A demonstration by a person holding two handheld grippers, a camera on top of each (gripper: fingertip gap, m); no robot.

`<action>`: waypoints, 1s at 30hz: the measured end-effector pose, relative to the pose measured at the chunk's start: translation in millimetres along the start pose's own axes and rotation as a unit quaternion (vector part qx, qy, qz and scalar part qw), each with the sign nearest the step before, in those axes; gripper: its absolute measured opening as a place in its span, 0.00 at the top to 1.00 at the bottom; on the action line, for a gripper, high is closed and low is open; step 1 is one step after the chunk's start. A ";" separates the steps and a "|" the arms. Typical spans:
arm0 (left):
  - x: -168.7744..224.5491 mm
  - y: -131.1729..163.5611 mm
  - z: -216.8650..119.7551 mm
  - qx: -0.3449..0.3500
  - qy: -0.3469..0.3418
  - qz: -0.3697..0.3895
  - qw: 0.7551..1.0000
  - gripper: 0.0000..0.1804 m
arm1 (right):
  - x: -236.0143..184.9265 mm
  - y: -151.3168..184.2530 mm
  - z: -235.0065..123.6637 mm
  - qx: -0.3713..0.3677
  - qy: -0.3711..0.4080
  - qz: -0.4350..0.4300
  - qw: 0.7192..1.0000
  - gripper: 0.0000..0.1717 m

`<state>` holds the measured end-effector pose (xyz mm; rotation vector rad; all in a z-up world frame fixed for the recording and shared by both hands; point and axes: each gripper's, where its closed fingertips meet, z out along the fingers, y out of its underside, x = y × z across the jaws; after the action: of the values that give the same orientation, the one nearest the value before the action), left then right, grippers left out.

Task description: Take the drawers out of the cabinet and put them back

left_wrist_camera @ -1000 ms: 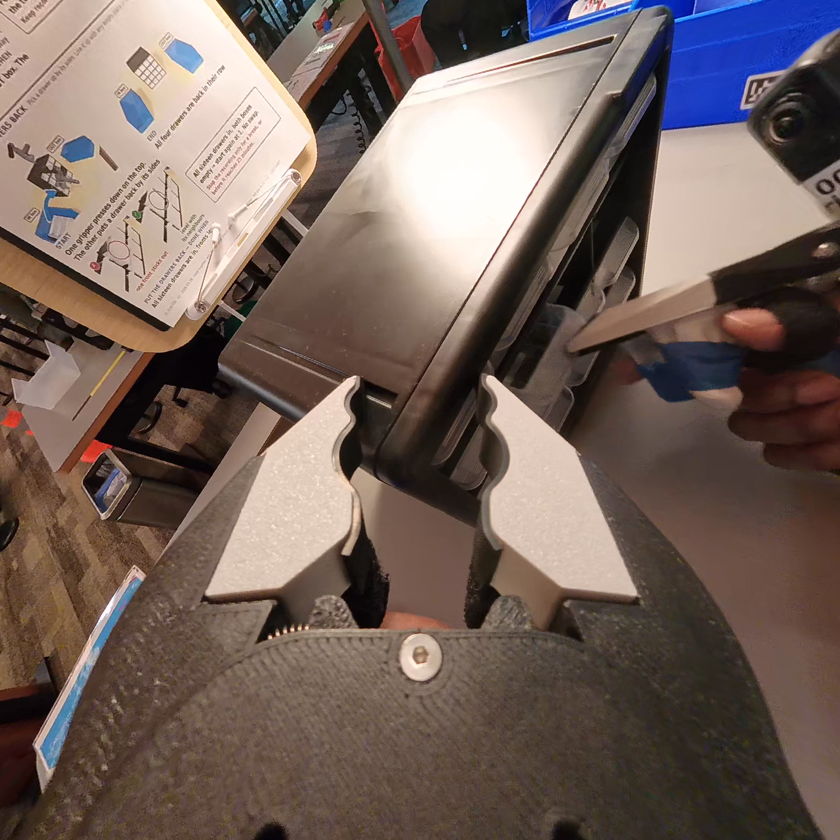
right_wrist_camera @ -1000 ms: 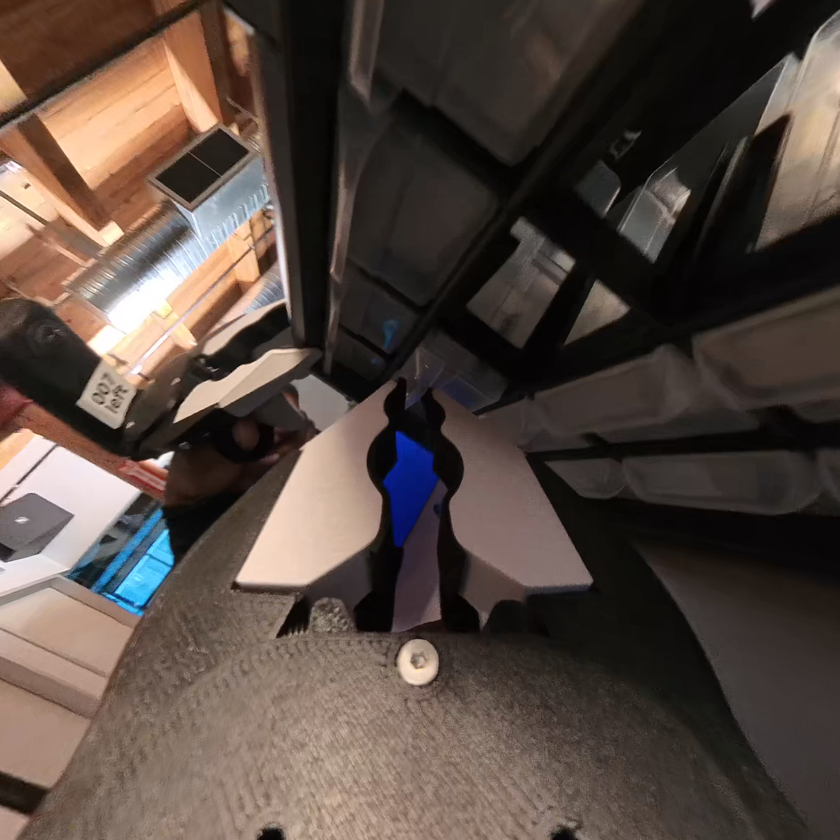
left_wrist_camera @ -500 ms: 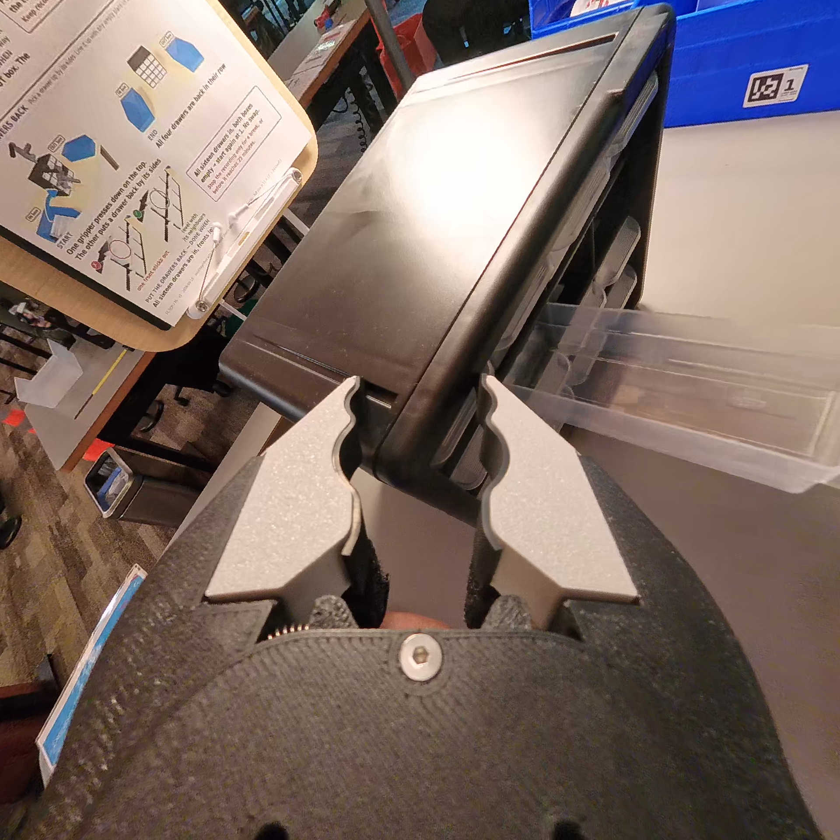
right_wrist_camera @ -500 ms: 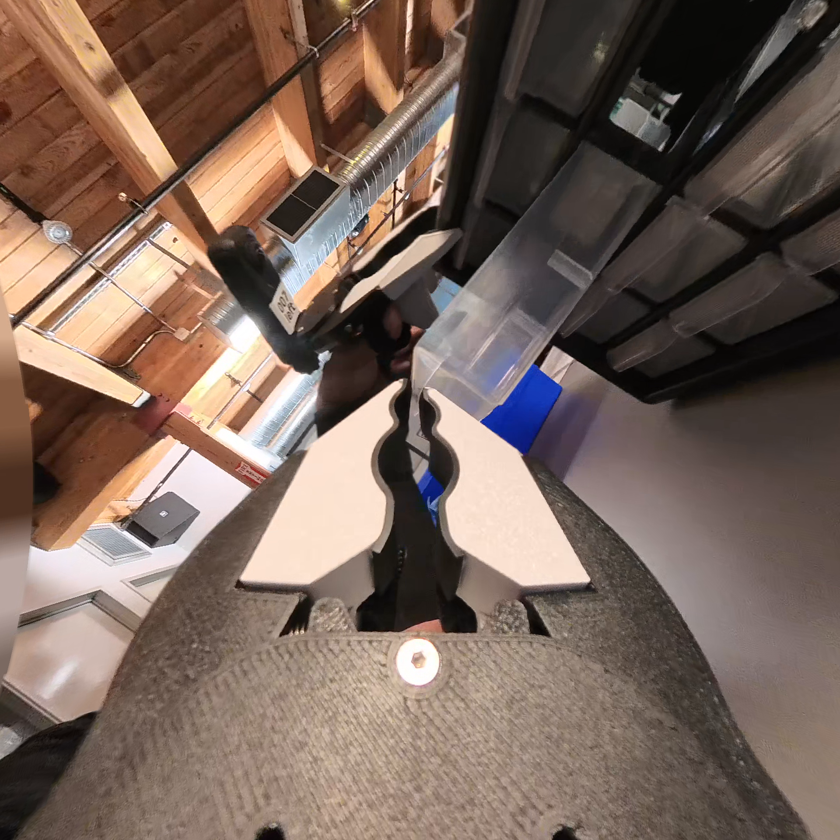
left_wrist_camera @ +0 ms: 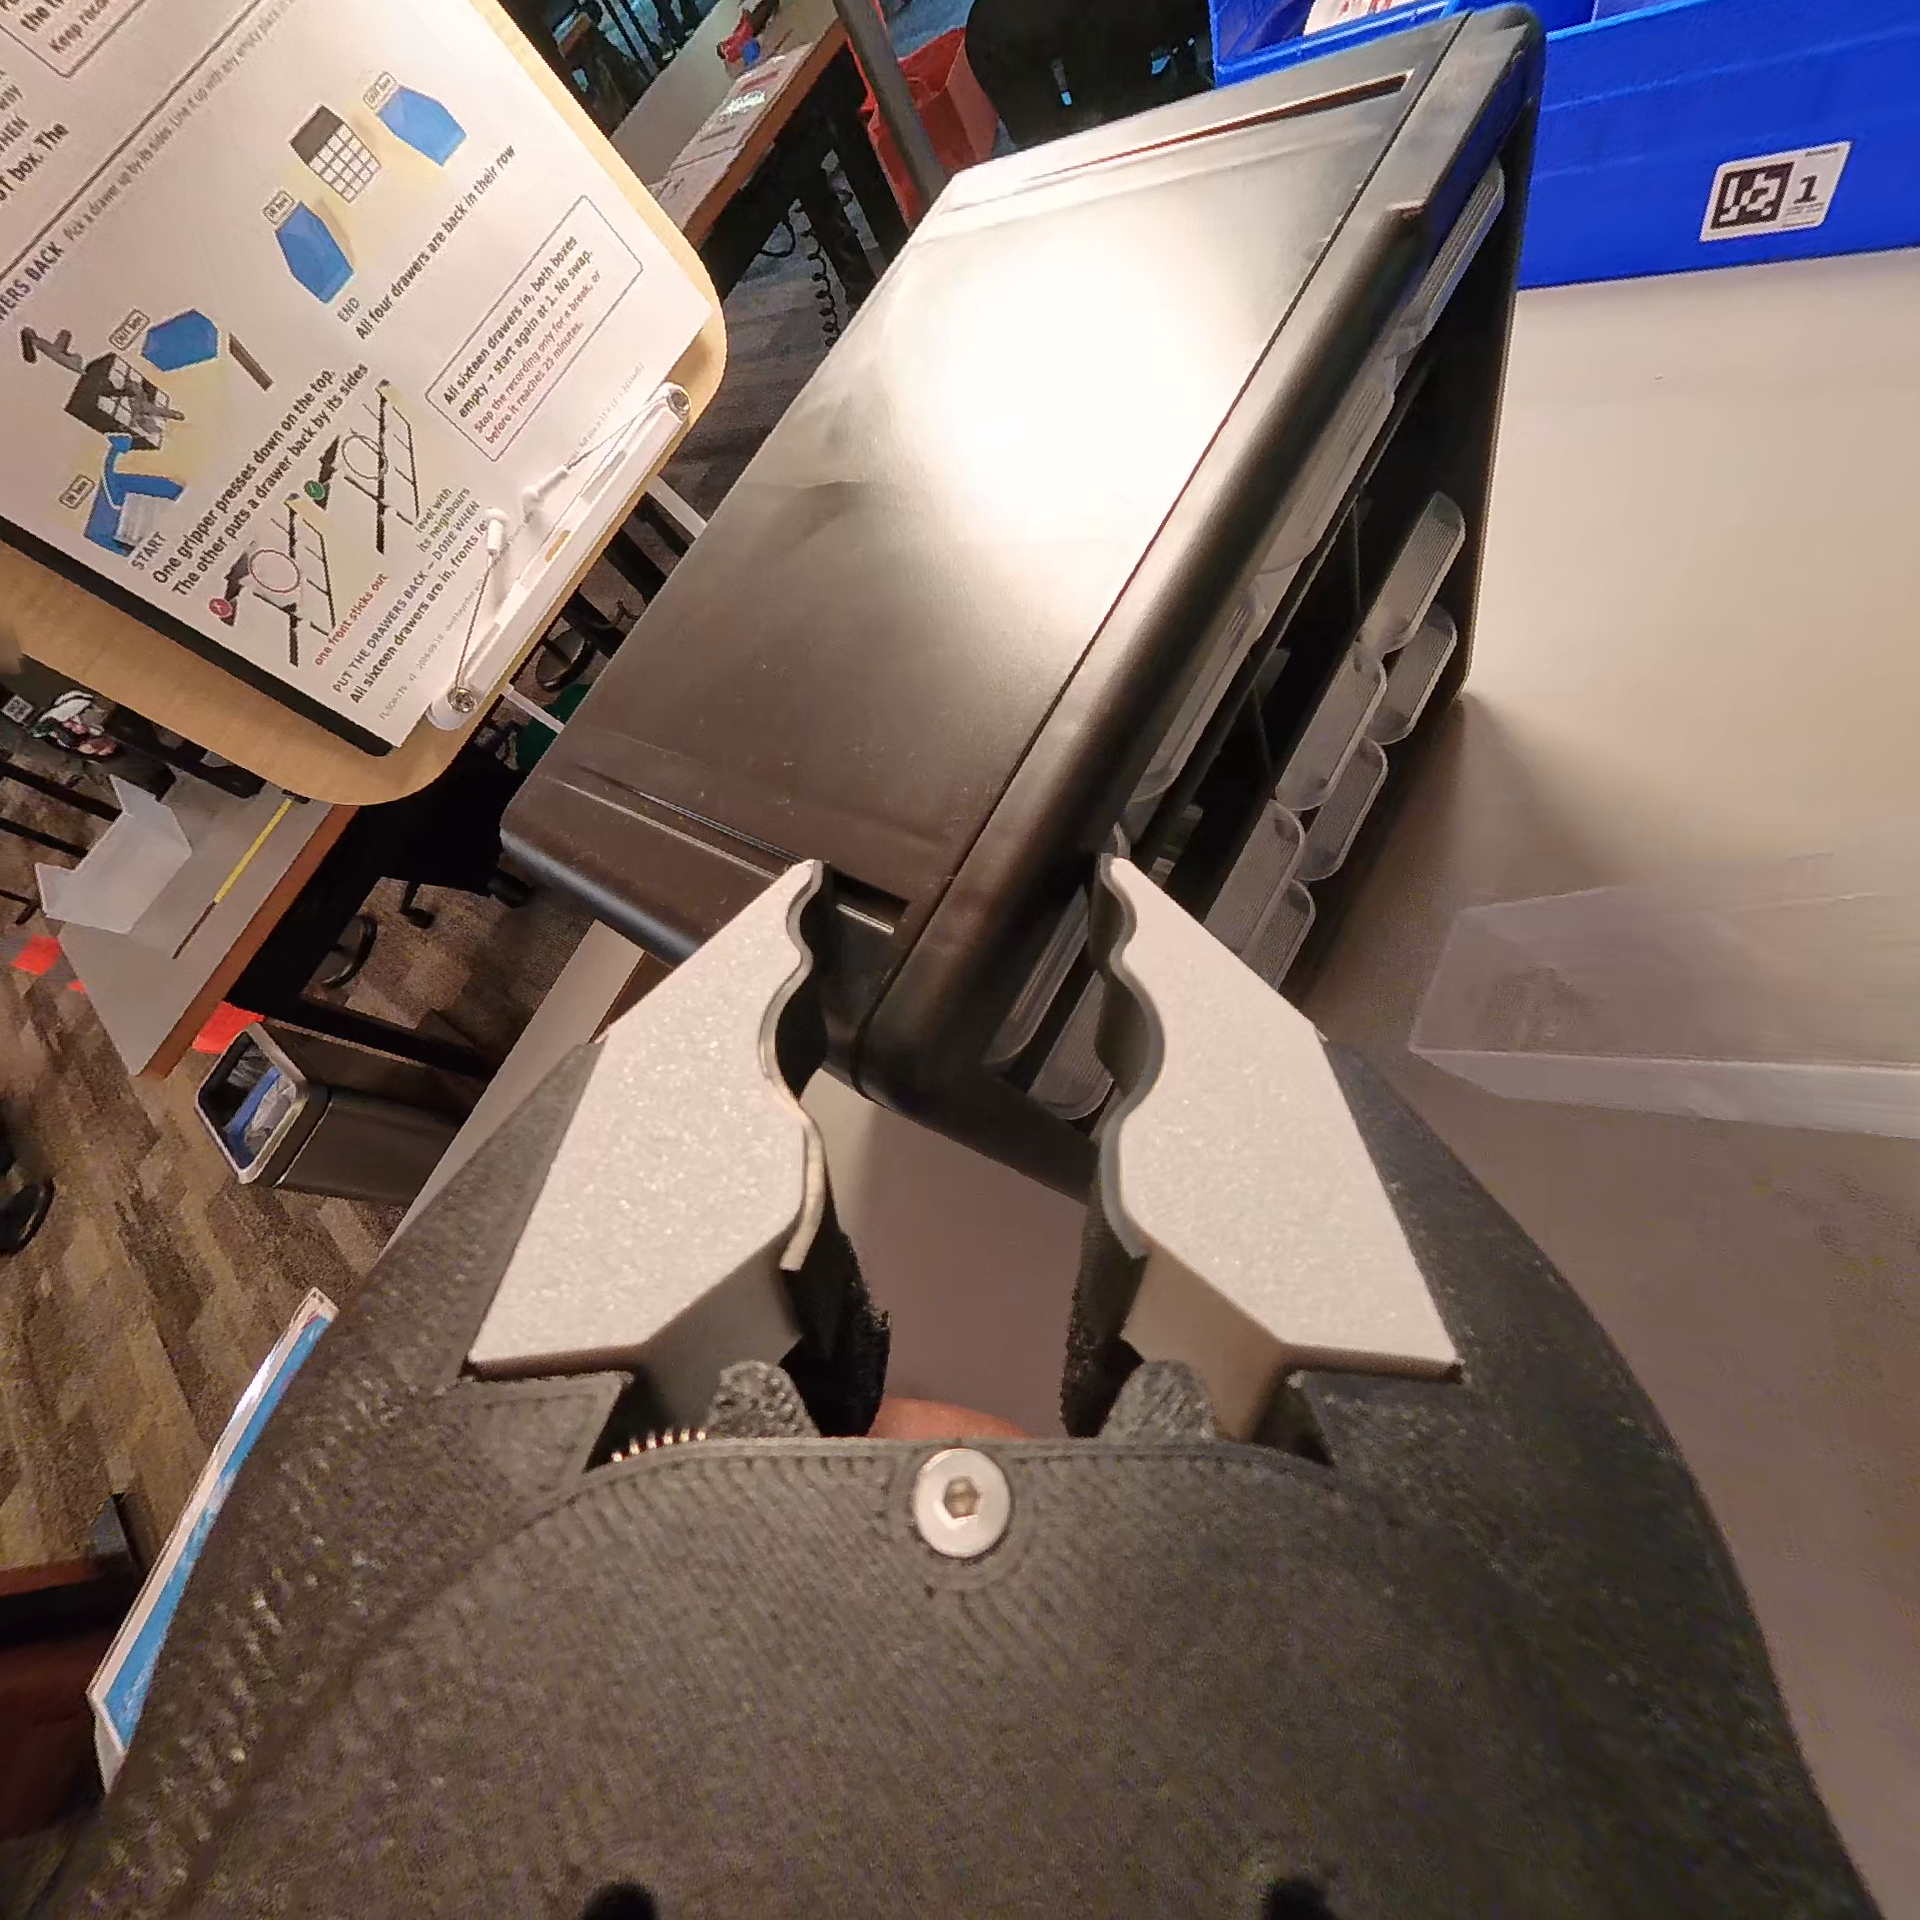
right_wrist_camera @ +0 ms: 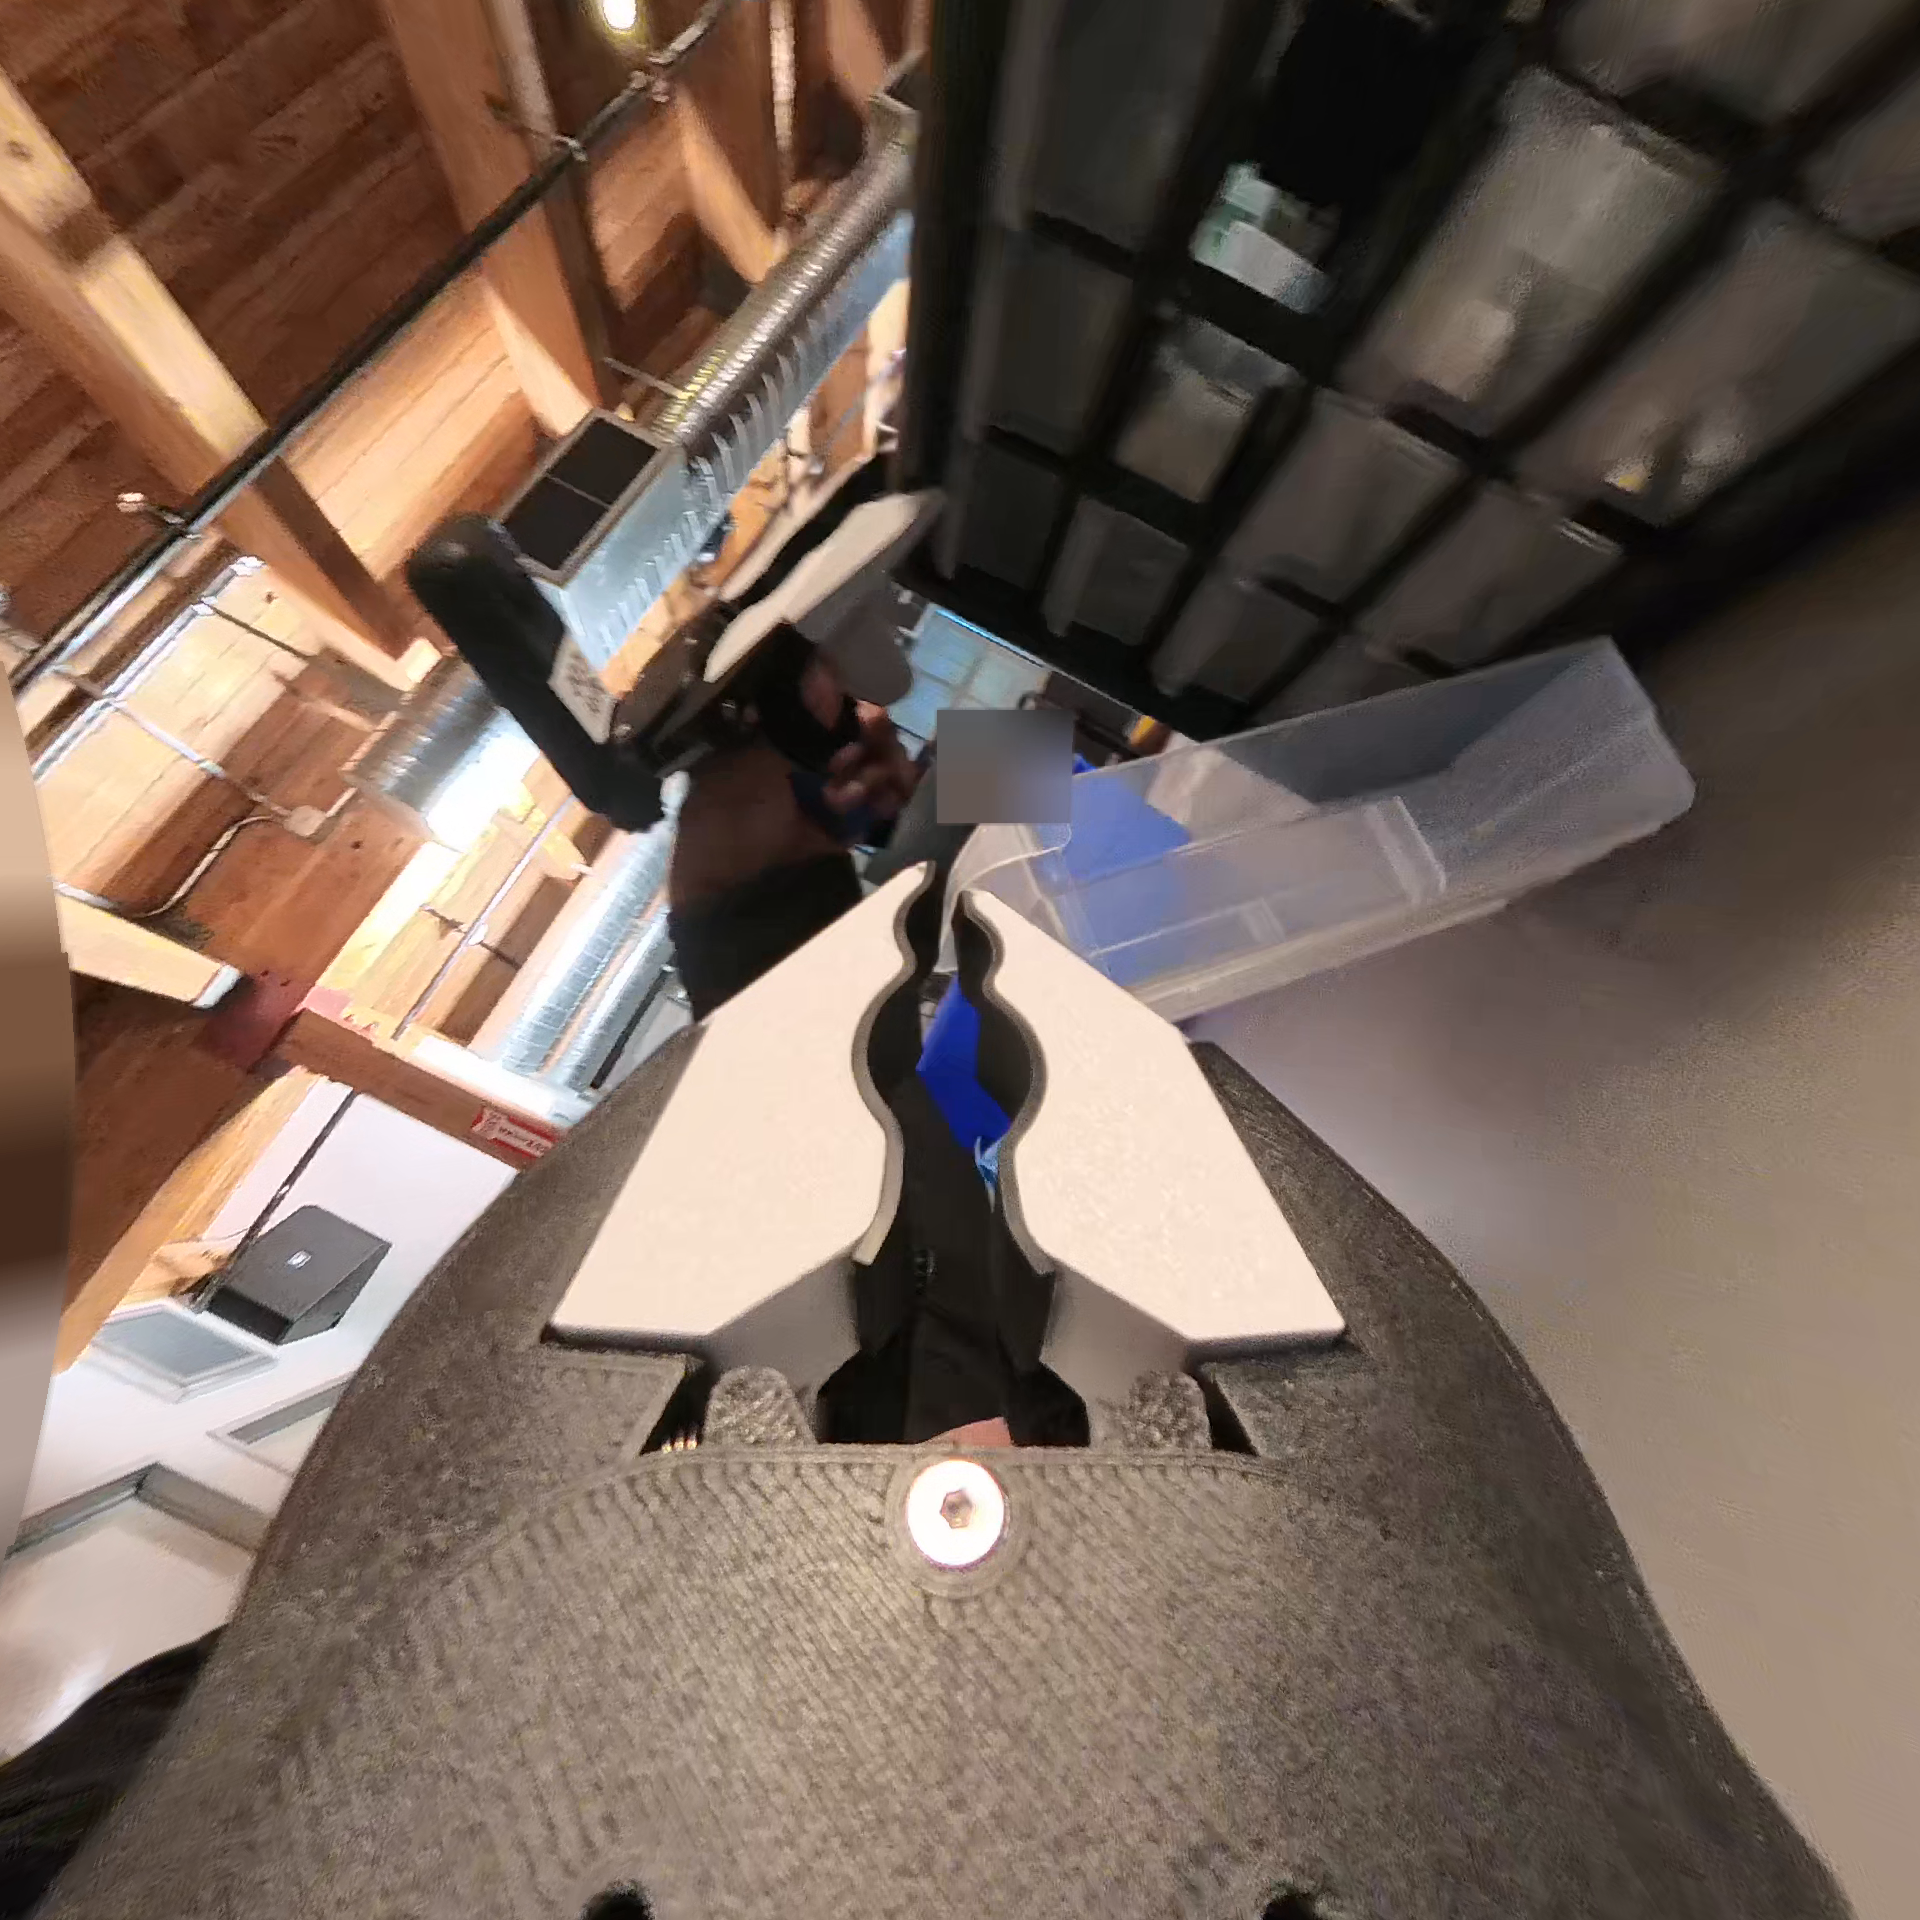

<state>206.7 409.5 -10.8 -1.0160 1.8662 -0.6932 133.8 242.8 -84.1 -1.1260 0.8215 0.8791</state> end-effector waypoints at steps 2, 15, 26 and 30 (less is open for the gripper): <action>0.0 -0.1 -0.1 0.000 0.000 0.000 1.000 0.73 | 10.4 6.3 -11.8 -0.008 0.021 0.008 1.000 0.98; 0.1 0.0 -0.1 -0.003 -0.003 0.001 1.000 0.73 | 37.9 94.0 -84.7 -0.254 0.144 -0.095 0.952 0.78; 0.2 -0.2 -0.1 -0.004 -0.004 0.001 1.000 0.73 | 19.4 98.9 -92.9 -0.347 0.083 -0.517 0.778 0.78; 0.2 -0.2 -0.1 -0.005 -0.005 0.002 1.000 0.73 | 17.4 83.6 -74.8 -0.321 0.069 -0.623 0.710 0.75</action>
<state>206.6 409.3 -10.7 -1.0204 1.8637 -0.6768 58.2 189.2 -149.8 -1.9704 -0.3133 -0.1477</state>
